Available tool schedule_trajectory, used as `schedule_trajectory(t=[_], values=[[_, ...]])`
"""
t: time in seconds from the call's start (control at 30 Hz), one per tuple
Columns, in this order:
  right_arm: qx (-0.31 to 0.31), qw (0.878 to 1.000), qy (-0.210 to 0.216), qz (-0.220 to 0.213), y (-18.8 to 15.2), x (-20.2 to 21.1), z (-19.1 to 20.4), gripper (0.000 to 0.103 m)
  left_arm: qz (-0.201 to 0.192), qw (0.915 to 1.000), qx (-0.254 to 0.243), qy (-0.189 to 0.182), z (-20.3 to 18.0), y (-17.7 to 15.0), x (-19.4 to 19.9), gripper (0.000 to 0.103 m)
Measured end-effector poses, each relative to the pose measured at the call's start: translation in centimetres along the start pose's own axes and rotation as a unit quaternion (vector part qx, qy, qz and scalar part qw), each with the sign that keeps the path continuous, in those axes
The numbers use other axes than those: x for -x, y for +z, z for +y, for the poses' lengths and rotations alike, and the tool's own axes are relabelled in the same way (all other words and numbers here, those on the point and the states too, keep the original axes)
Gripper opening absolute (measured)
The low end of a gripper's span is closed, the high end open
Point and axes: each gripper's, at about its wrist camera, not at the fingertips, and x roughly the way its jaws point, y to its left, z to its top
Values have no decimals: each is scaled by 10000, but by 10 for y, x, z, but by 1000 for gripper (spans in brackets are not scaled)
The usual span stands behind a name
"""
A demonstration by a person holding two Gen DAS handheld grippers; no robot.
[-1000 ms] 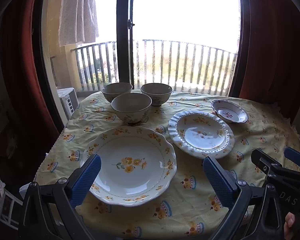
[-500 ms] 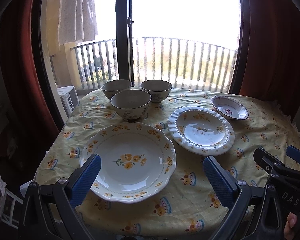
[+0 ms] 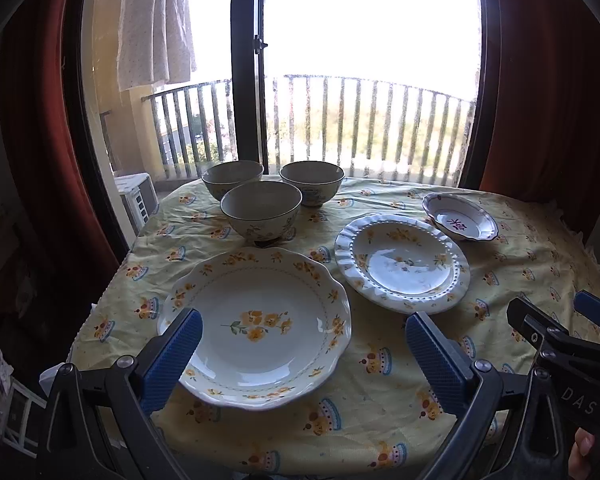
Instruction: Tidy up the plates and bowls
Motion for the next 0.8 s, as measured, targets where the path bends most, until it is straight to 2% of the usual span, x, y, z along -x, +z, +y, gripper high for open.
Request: schedule_trajectory(t=[0.8], values=[[18,10000,-5,6,-1,0,0,98,7,10000,-6,-5,0,0,0,102]])
